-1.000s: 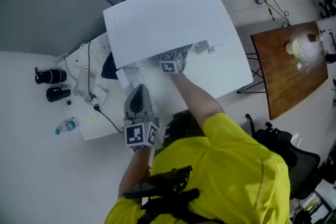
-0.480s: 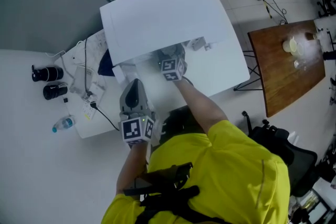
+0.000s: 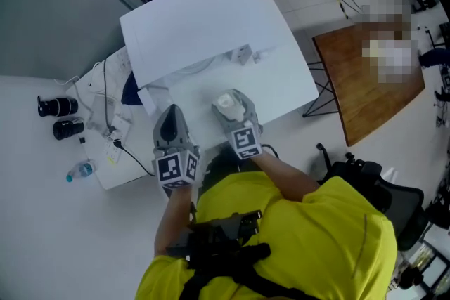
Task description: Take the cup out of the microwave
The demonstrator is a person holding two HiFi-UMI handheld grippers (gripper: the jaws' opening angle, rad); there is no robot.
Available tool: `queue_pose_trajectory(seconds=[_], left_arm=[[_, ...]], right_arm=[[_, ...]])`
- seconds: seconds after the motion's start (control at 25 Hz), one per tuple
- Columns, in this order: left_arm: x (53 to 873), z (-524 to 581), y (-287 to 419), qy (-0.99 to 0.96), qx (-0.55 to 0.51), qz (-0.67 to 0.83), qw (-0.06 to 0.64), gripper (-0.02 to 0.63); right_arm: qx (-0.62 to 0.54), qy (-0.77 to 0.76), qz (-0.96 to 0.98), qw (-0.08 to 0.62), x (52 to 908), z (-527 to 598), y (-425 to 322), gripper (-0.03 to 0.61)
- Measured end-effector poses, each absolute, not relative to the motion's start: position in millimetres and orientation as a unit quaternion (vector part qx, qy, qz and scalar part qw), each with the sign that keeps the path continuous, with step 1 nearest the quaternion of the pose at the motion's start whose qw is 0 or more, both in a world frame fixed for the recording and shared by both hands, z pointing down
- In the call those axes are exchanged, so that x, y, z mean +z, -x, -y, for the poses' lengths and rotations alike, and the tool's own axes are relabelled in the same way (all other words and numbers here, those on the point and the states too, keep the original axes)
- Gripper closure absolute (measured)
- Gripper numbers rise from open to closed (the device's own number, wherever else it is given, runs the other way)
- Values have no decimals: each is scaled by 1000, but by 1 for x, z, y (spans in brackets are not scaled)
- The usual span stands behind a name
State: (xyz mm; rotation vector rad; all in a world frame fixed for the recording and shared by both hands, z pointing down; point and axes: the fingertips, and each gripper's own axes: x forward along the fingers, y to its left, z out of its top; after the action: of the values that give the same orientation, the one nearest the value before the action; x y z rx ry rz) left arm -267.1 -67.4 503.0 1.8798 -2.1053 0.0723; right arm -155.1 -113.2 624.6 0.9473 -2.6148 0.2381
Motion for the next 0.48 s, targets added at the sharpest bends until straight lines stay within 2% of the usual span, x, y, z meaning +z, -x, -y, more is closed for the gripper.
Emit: queue_pose_trajectory(seconds=[0.2, 0.48], left_arm=[[492, 68, 241, -673, 36, 723, 151, 615], [494, 73, 202, -688, 44, 707, 156, 615]], right_arm=[[91, -361, 909, 189, 619, 103, 86, 252], [85, -437, 870, 212, 671, 172, -11, 250]])
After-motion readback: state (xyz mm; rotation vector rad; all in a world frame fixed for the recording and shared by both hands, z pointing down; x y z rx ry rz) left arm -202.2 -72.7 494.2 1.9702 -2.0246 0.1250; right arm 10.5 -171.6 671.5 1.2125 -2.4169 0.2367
